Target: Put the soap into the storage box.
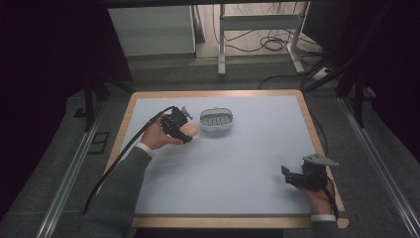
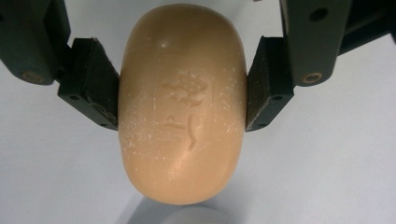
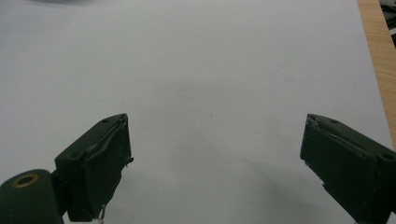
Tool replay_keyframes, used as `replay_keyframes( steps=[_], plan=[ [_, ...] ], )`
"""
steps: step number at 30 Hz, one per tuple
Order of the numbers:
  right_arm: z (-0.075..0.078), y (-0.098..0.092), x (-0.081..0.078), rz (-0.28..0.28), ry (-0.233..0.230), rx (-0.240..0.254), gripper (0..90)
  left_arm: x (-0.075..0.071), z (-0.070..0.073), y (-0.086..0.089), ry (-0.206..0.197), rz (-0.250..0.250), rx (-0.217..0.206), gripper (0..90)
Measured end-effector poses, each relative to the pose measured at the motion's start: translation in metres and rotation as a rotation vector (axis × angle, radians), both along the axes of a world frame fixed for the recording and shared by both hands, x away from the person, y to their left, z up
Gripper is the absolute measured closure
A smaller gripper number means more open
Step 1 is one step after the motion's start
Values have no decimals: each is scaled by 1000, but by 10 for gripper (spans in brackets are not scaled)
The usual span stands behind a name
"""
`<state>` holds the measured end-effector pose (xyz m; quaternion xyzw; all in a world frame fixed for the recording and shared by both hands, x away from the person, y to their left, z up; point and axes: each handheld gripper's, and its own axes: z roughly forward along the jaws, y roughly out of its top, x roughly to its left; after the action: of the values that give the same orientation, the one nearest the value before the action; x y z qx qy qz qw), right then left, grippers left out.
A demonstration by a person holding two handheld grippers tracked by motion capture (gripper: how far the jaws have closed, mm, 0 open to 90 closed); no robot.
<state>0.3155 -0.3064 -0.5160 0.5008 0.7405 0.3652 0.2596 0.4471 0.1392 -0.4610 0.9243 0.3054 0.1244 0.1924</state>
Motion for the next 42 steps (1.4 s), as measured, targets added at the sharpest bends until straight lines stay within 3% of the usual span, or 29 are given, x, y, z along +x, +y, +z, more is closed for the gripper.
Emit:
replay_keyframes(
  steps=[14,19,42],
  plan=[
    [-1,0,1,-2,1,-2,85,13,7,-17,-26,-40,37,329],
    [-1,-1,1,-3,2,-3,85,17,8,-22,-26,-55,27,329],
    [-1,-5,2,-8,2,-4,88,35,13,-42,-44,-92,59,329]
  ],
)
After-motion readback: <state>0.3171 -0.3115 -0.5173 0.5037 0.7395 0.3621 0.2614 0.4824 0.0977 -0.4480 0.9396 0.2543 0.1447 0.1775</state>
